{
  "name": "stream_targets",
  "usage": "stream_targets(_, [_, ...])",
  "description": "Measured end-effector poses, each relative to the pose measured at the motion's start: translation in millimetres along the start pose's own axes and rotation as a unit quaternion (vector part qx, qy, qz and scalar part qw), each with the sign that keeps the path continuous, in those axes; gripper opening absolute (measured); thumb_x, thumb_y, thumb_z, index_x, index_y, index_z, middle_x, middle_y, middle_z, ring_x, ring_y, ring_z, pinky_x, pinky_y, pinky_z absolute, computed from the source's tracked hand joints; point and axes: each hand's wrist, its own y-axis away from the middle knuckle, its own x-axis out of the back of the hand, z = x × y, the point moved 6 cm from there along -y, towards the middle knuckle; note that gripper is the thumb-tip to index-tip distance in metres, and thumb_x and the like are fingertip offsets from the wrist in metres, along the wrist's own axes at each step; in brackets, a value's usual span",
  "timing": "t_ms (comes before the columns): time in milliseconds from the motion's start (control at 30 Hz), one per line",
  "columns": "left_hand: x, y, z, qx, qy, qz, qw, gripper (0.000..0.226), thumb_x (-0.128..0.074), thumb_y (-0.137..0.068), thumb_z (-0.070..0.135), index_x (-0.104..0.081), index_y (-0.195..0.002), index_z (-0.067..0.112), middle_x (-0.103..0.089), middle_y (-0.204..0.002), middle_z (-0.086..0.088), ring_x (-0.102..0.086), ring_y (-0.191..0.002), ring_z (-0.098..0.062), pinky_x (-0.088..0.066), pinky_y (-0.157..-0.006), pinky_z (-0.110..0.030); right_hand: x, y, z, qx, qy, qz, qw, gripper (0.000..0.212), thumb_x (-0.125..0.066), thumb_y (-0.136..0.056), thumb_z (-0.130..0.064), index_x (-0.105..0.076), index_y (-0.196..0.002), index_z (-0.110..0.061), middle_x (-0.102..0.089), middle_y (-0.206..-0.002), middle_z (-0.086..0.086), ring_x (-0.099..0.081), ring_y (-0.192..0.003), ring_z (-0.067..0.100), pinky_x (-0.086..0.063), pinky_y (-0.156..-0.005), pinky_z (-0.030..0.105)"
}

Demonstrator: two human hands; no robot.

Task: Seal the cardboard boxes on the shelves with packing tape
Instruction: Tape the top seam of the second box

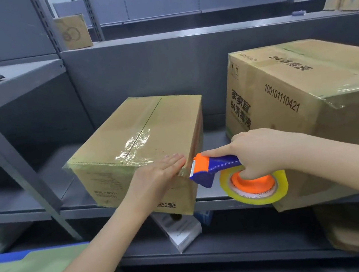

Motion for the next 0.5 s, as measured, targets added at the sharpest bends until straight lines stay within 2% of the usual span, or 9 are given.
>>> stream_targets(100, [4, 10, -15, 0.014, -0.002, -0.011, 1.000, 0.065, -0.081, -0.045, -0.019, -0.073, -0.103, 0.008, -0.070, -0.106, -0.006, -0.069, -0.092, -0.019, -0.054, -0.075, -0.031, 7, -1, -7, 0.001, -0.001, 0.024, 1.000, 0.081, -0.051, -0.083, -0.041, 0.004, -0.140, -0.055, -0.046, -0.076, -0.005, -0.045, -0.060, 0.009, -0.038, -0.046, 0.023])
stream_targets(267, [3, 18, -27, 0.037, 0.008, -0.035, 0.999, 0.066, -0.082, -0.045, -0.019, -0.072, -0.104, 0.010, -0.069, -0.107, -0.005, -0.068, -0.093, -0.020, -0.056, -0.072, -0.031, 6, 4, -13, -0.001, -0.022, 0.025, 0.999, 0.080, -0.050, -0.084, -0.042, 0.004, -0.142, -0.053, -0.049, -0.083, -0.002, -0.049, -0.065, 0.010, -0.043, -0.052, 0.024])
stream_targets(367, [3, 18, -28, 0.043, 0.010, -0.041, 0.998, 0.064, -0.083, -0.049, -0.016, -0.072, -0.106, 0.011, -0.069, -0.108, -0.004, -0.068, -0.094, -0.021, -0.058, -0.070, -0.034, 0, 21, -3, -0.023, -0.032, 0.000, 0.999, 0.079, -0.049, -0.083, -0.042, 0.003, -0.139, -0.058, -0.045, -0.080, -0.004, -0.049, -0.065, 0.012, -0.043, -0.053, 0.027])
stream_targets(500, [4, 15, -25, 0.065, 0.025, -0.040, 0.997, 0.052, -0.083, -0.056, -0.012, -0.072, -0.102, 0.009, -0.070, -0.105, -0.007, -0.068, -0.091, -0.026, -0.058, -0.067, -0.041, -10, 19, -3, -0.028, -0.018, -0.028, 0.999, 0.079, -0.052, -0.084, -0.043, 0.001, -0.141, -0.055, -0.051, -0.088, -0.002, -0.053, -0.071, 0.014, -0.047, -0.057, 0.025])
